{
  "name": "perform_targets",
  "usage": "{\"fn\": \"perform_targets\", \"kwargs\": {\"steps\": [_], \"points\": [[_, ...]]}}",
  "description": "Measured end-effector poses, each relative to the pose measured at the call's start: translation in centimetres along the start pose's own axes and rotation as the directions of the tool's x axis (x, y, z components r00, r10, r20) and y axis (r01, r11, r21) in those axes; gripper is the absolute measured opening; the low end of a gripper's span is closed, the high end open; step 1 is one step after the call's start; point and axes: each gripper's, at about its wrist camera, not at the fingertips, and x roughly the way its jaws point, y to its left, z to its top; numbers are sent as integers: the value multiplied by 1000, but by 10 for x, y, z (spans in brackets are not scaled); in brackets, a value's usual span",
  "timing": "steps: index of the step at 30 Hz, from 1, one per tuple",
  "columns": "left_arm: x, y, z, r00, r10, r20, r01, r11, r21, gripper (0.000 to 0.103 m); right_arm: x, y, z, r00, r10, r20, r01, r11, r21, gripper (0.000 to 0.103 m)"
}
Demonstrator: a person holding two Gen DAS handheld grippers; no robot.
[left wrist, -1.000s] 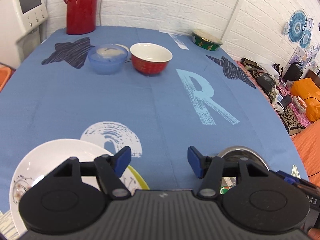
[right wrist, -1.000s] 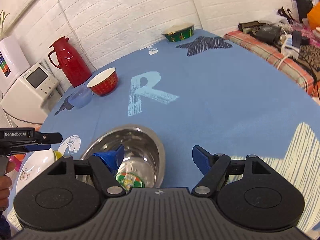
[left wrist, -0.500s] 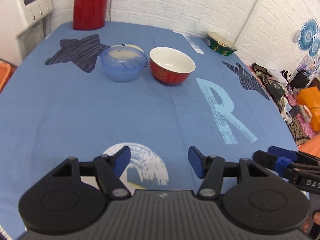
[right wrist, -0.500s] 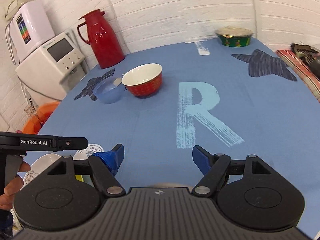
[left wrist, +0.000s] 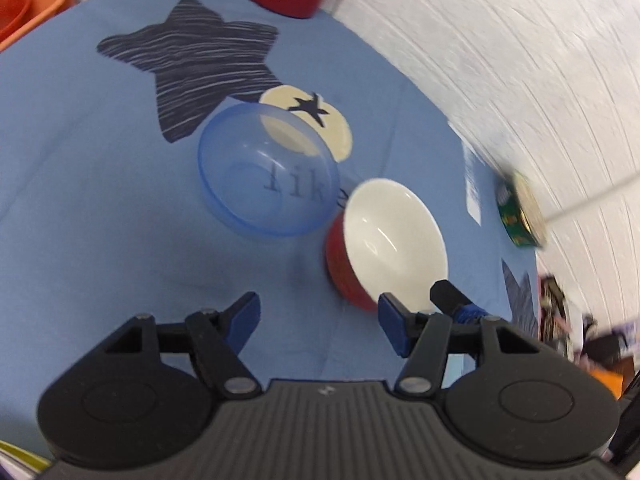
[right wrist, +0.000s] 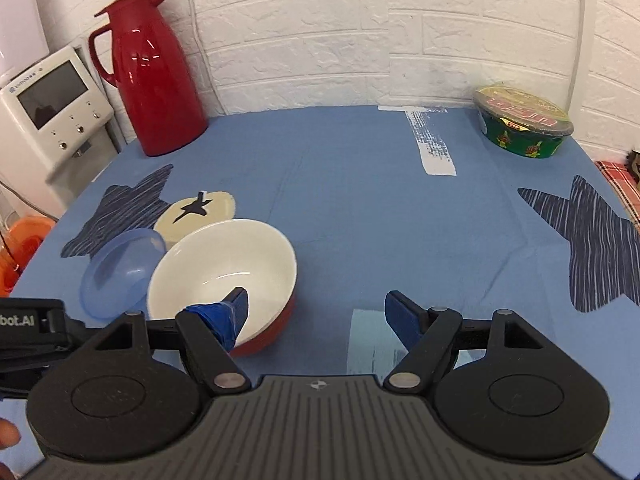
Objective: Organize plates and bowls
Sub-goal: 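Move both grippers to the red-and-white bowl and grip its rim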
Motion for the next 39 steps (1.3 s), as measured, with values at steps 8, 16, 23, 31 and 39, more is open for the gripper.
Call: {"fn": "perform_targets", "kwargs": {"steps": [8, 16, 23, 31, 39], "points": [[7, 4, 5, 999, 21, 37, -20, 1000, -23, 61, 59, -4, 16, 993, 1, -115, -8, 998, -58, 62], [1, 3, 2, 1000, 1, 26, -1, 1000, 4, 61, 39, 1, 15, 967, -93, -237, 54, 984, -168, 63], [2, 4, -4, 1000, -21, -11, 21, 1000, 17, 61, 29, 5, 22, 966, -131, -224, 85, 975, -204, 64], [18, 4, -8, 995, -102, -14, 100, 988, -115, 61, 40, 4, 28, 984, -97, -150, 74, 986, -151, 64], [40, -11, -3, 999, -21, 45, 26, 991, -133, 60, 63, -4, 25, 993, 37, -116, -50, 993, -107, 57]]}}
